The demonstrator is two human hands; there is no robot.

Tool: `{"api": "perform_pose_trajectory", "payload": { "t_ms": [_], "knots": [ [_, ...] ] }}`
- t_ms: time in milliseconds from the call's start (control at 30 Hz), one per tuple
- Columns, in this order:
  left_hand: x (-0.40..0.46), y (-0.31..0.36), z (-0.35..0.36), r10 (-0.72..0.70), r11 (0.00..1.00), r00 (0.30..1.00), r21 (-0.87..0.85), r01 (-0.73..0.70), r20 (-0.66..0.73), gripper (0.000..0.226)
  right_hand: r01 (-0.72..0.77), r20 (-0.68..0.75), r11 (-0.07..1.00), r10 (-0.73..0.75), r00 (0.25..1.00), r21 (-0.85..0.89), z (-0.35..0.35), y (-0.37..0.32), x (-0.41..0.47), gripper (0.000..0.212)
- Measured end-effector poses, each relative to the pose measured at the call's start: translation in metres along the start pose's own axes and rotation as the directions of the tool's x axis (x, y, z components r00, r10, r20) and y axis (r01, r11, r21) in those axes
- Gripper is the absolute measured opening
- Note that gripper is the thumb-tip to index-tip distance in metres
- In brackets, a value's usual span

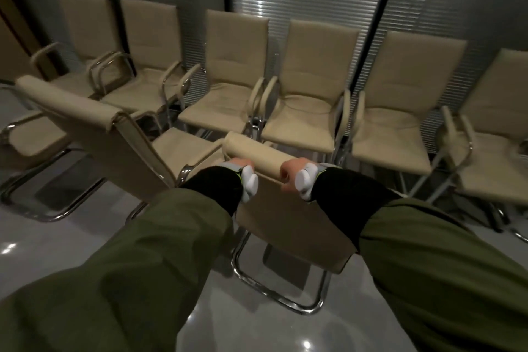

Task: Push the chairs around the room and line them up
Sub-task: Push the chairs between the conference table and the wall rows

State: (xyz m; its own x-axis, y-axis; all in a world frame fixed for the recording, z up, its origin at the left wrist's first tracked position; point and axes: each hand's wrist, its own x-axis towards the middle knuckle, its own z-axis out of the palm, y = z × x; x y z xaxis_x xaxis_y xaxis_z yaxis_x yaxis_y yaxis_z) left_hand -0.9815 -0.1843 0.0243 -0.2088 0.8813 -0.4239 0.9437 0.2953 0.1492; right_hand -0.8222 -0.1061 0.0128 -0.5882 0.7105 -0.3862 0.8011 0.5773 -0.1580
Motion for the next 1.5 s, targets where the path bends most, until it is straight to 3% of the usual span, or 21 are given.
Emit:
{"api": "perform_pose_trajectory", "payload": {
  "t_ms": [67, 133, 233, 333, 500, 900, 1267, 1500],
  "knots": [
    [0.013, 0.009, -0.008, 0.010, 1.000, 0.994, 0.031, -0.006, -0.109, 0.044, -0.061, -0.036, 0.998, 0.060, 0.998, -0.022, -0.005, 0.015, -0.007, 0.035],
    [0.020, 0.023, -0.011, 0.102, 0.992, 0.971, 0.100, -0.081, -0.217, 0.064, -0.123, -0.129, 0.990, 0.113, 0.985, -0.073, 0.001, 0.032, -0.016, 0.056],
    [0.035, 0.034, 0.001, 0.186, 0.971, 0.969, 0.181, -0.157, -0.160, 0.086, -0.180, -0.234, 0.979, 0.153, 0.960, -0.097, 0.016, 0.045, -0.030, 0.087],
    [0.047, 0.045, 0.013, 0.230, 0.948, 0.969, 0.244, -0.203, -0.088, 0.102, -0.249, -0.280, 0.963, 0.212, 0.936, -0.102, 0.027, 0.052, -0.032, 0.097],
    [0.065, 0.049, 0.010, 0.295, 0.912, 0.952, 0.323, -0.253, -0.087, 0.098, -0.351, -0.227, 0.934, 0.327, 0.917, -0.071, 0.040, 0.067, -0.027, 0.112],
    [0.101, 0.045, 0.013, 0.386, 0.882, 0.914, 0.340, -0.327, -0.124, 0.100, -0.361, -0.210, 0.931, 0.344, 0.915, -0.048, 0.031, 0.077, -0.011, 0.103],
    [0.078, 0.046, 0.030, 0.357, 0.895, 0.921, 0.341, -0.288, -0.159, 0.087, -0.347, -0.211, 0.938, 0.334, 0.919, -0.027, 0.041, 0.072, -0.030, 0.088],
    [0.046, 0.062, 0.042, 0.258, 0.923, 0.956, 0.329, -0.200, -0.142, 0.098, -0.269, -0.223, 0.962, 0.252, 0.942, -0.051, 0.050, 0.080, -0.054, 0.078]
  ]
}}
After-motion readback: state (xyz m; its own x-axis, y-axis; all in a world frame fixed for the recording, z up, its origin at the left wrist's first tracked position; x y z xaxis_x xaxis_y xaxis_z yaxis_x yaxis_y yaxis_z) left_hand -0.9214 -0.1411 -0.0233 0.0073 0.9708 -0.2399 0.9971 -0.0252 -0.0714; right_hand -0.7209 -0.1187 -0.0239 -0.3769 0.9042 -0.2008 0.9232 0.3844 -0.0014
